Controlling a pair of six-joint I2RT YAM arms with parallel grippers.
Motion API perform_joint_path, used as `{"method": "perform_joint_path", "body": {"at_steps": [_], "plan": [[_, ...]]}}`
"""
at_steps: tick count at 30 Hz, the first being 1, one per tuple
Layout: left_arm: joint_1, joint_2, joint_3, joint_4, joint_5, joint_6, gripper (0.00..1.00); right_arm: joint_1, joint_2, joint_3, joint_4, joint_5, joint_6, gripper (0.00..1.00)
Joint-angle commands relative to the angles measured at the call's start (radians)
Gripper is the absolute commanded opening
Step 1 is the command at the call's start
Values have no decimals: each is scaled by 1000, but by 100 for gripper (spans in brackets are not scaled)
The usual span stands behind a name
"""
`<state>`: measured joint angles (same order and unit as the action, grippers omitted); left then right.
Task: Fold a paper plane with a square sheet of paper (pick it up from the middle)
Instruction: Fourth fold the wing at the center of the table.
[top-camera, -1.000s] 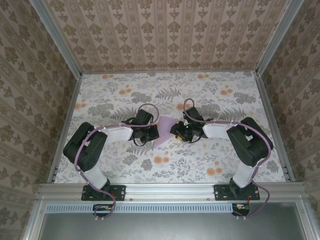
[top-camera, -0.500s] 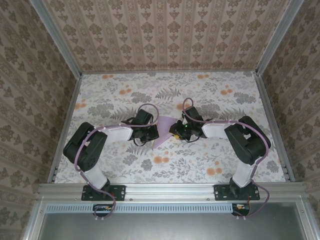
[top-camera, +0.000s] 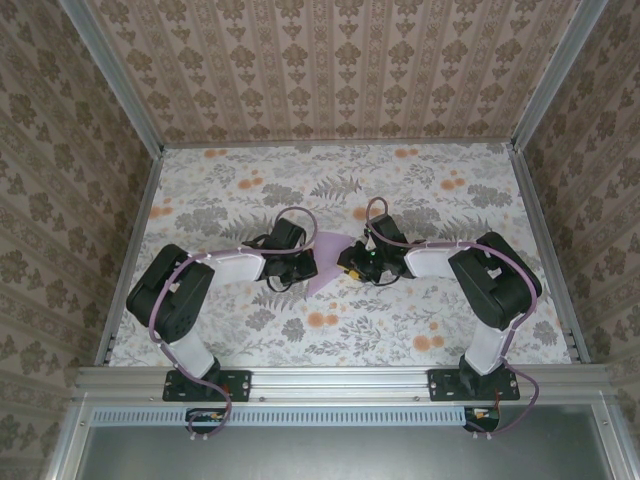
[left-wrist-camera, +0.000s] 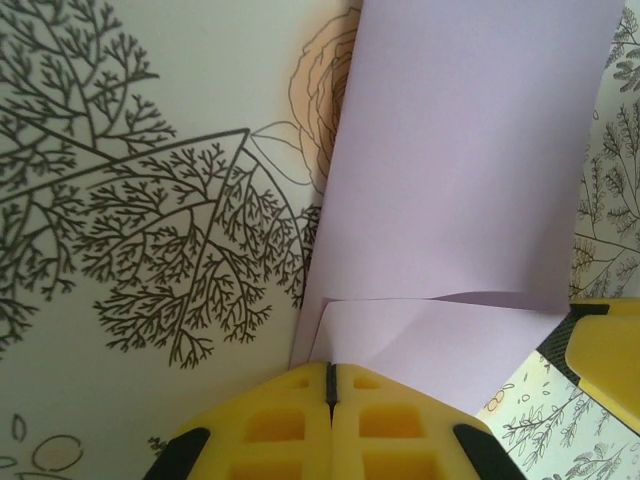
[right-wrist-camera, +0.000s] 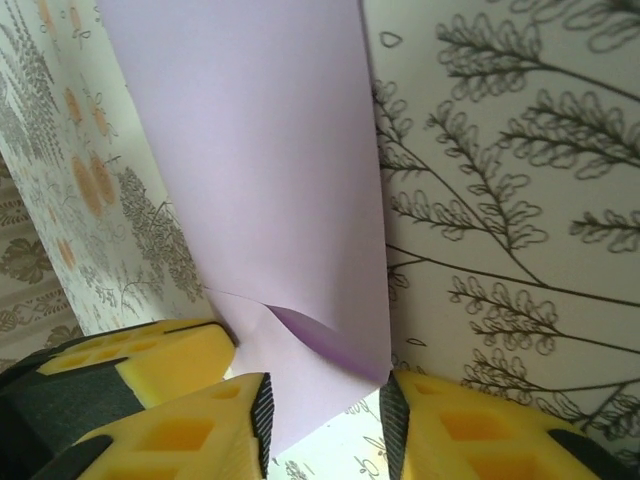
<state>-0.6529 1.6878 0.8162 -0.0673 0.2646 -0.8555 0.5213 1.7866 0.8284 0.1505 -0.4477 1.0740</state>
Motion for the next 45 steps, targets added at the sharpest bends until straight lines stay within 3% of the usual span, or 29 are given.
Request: {"method": "perform_joint_path", "body": {"at_steps": [1, 13, 45], "plan": [[6, 11, -4, -23, -10, 19, 0, -6, -30, -14, -24, 24, -3, 39], [8, 11, -7, -23, -8, 19, 0, -6, -26, -17, 17, 6, 6, 34], [7, 9, -12, -23, -7, 23, 0, -9, -40, -14, -28, 35, 0, 39]]}}
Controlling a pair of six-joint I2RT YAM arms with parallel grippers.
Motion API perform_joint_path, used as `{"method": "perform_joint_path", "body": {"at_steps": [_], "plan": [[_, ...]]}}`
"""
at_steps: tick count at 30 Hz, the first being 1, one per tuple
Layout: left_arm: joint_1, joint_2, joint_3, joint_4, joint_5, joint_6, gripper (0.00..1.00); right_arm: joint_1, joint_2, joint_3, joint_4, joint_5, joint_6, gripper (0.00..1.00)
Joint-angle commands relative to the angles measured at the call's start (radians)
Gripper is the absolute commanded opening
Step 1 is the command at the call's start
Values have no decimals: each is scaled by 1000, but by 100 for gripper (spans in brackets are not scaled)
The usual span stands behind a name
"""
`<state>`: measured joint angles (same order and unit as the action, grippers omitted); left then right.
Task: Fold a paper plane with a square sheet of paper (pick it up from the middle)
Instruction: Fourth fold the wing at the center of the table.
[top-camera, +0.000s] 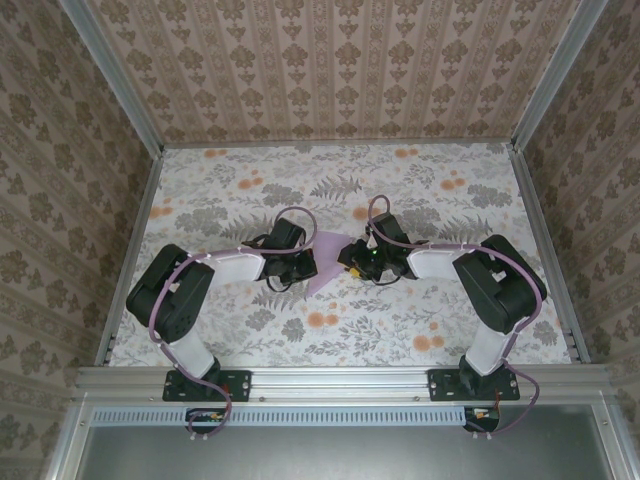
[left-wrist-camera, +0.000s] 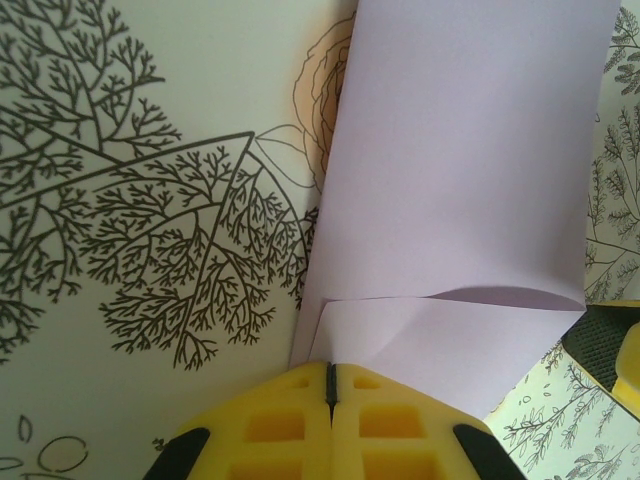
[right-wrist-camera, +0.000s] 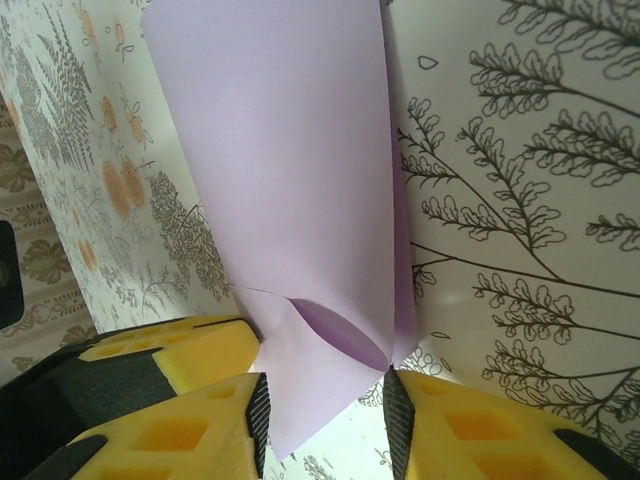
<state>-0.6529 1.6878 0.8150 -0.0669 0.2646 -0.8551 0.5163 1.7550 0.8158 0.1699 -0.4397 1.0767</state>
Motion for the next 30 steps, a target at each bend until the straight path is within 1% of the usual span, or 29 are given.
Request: {"method": "perform_joint_path", "body": {"at_steps": [1, 4, 9, 21, 30], "plan": [[7, 9, -11, -24, -7, 22, 0, -6, -9, 1, -59, 34, -5, 40], [8, 9, -11, -24, -6, 22, 0, -5, -8, 3, -62, 34, -8, 41], [8, 9, -9, -24, -5, 24, 0, -6, 5, 2, -9, 0, 4, 39], [9, 7, -10, -24, -3, 23, 0, -4, 37, 28, -43, 5, -3, 39], [9, 9, -13, -22, -4, 23, 0, -6, 28, 23, -8, -3, -1, 31]]}}
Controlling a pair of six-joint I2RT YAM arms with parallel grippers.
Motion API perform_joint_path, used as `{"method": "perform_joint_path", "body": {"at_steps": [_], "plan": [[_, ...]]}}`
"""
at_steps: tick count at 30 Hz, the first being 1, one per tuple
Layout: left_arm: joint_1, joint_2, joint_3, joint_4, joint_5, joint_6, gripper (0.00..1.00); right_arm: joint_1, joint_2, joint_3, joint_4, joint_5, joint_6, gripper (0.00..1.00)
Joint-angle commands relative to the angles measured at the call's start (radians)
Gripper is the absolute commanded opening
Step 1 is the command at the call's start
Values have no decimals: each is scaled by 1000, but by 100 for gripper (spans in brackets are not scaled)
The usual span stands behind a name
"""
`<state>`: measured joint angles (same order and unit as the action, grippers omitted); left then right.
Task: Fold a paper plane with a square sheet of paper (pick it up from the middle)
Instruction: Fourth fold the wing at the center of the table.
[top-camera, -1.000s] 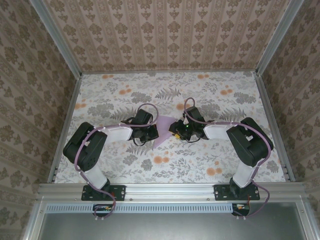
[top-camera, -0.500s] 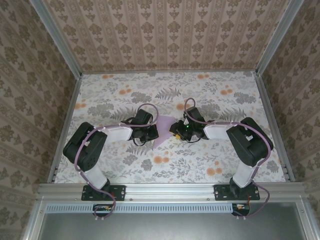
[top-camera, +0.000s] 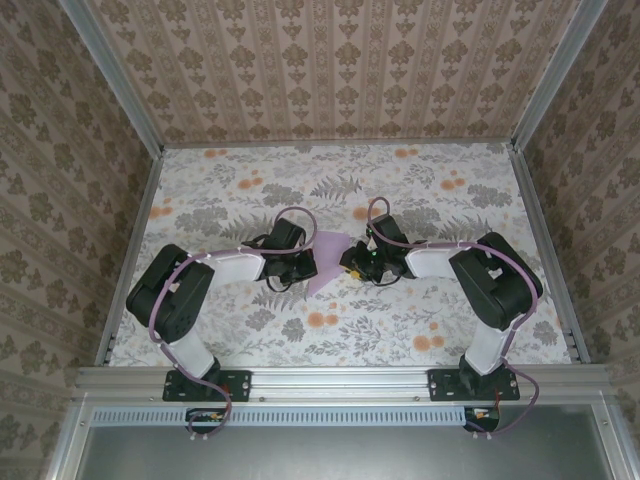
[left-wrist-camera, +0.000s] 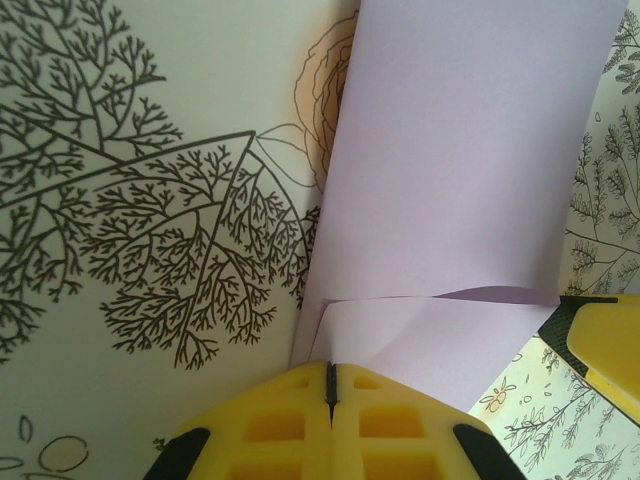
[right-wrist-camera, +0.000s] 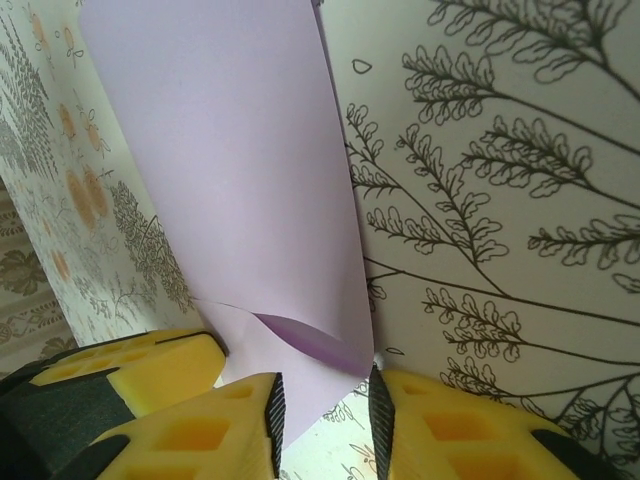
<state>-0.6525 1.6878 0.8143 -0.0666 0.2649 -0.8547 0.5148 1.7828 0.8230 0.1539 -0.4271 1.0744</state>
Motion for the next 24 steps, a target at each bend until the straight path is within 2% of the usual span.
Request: {"method": "perform_joint_path", "body": {"at_steps": [1, 11, 24], "plan": [[8, 9, -12, -22, -4, 22, 0, -4, -2, 15, 12, -15, 1, 30], [8, 10, -17, -19, -2, 22, 0, -4, -8, 7, 47, -32, 8, 24], [8, 6, -17, -19, -1, 22, 0, 1, 63, 5, 202, -147, 63, 26]]}}
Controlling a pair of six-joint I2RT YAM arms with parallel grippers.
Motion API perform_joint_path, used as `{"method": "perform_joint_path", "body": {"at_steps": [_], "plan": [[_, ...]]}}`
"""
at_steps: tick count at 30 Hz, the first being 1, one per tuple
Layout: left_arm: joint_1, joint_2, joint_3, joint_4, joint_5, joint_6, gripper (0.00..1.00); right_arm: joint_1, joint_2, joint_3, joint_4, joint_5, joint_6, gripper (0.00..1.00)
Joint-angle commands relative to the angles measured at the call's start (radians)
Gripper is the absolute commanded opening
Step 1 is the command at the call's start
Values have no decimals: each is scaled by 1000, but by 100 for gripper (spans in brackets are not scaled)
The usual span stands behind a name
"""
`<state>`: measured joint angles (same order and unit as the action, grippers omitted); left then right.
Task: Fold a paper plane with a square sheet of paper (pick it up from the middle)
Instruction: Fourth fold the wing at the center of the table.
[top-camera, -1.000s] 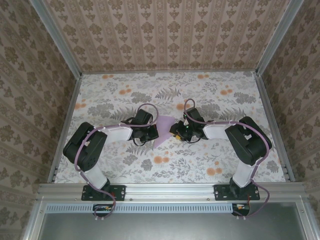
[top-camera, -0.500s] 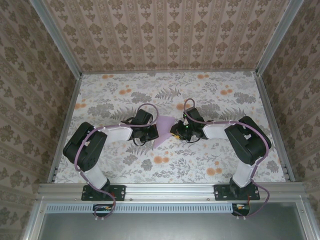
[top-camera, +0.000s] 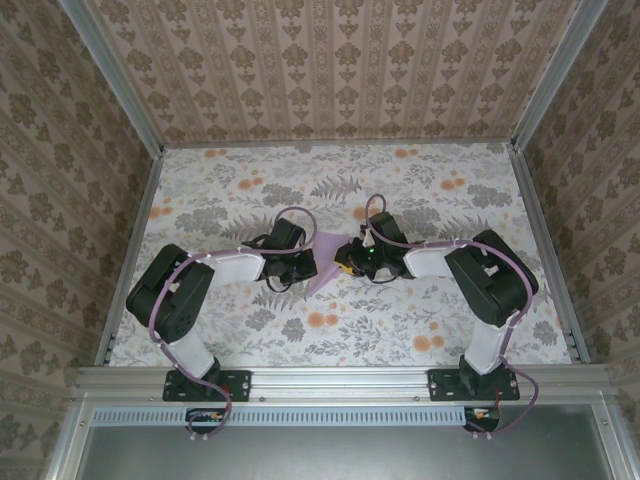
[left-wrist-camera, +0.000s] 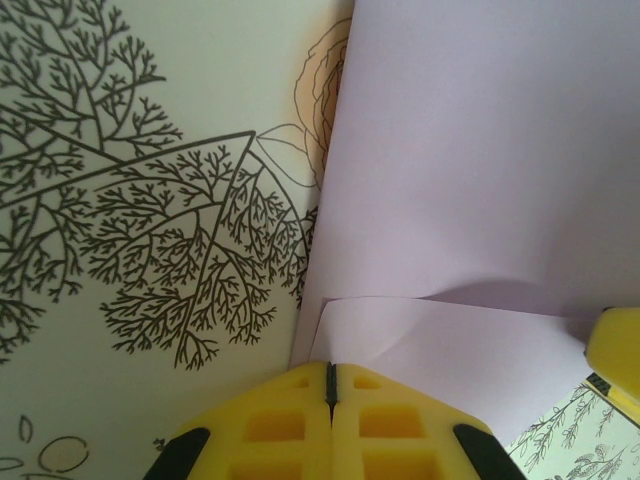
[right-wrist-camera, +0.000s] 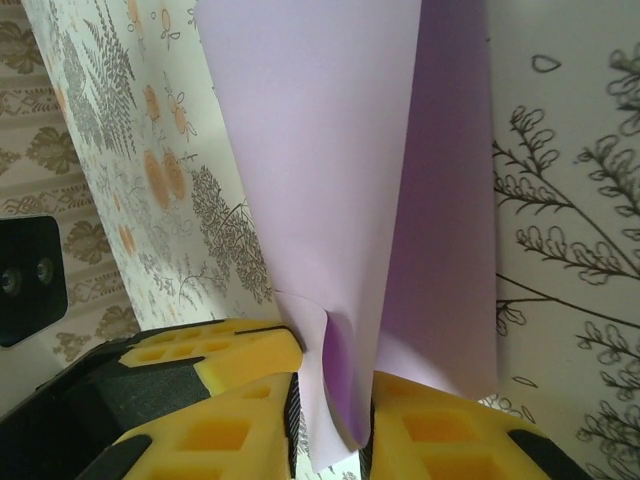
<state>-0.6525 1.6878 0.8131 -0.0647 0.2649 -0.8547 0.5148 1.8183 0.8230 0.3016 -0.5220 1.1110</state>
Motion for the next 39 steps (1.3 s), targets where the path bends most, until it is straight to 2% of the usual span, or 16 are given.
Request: {"method": "perform_joint_path", "body": {"at_steps": [1, 7, 10, 14, 21, 27, 32, 37, 39], "plan": [[8, 3, -15, -22, 0, 21, 0, 1, 33, 6, 62, -59, 30, 26], [10, -20, -5, -17, 8, 22, 3, 2, 61, 15, 73, -81, 36, 24], [14, -49, 12, -27, 10, 33, 9, 0, 61, 16, 65, -74, 32, 16], [26, -103, 37, -58, -4, 50, 27, -10, 23, 29, -9, -41, -9, 8], [71, -184, 56, -93, -13, 102, 65, -24, -104, 84, -253, 70, -102, 4], [82, -234, 70, -98, -20, 259, 85, -24, -181, 116, -421, 188, -72, 3], [80, -257, 24, 34, 33, 384, 100, -24, -189, 165, -542, 263, -15, 3], [79, -230, 4, 140, 77, 479, 100, -19, -149, 209, -599, 305, 62, 1], [79, -243, -36, 231, 97, 495, 100, -14, -124, 239, -601, 305, 77, 2]]}}
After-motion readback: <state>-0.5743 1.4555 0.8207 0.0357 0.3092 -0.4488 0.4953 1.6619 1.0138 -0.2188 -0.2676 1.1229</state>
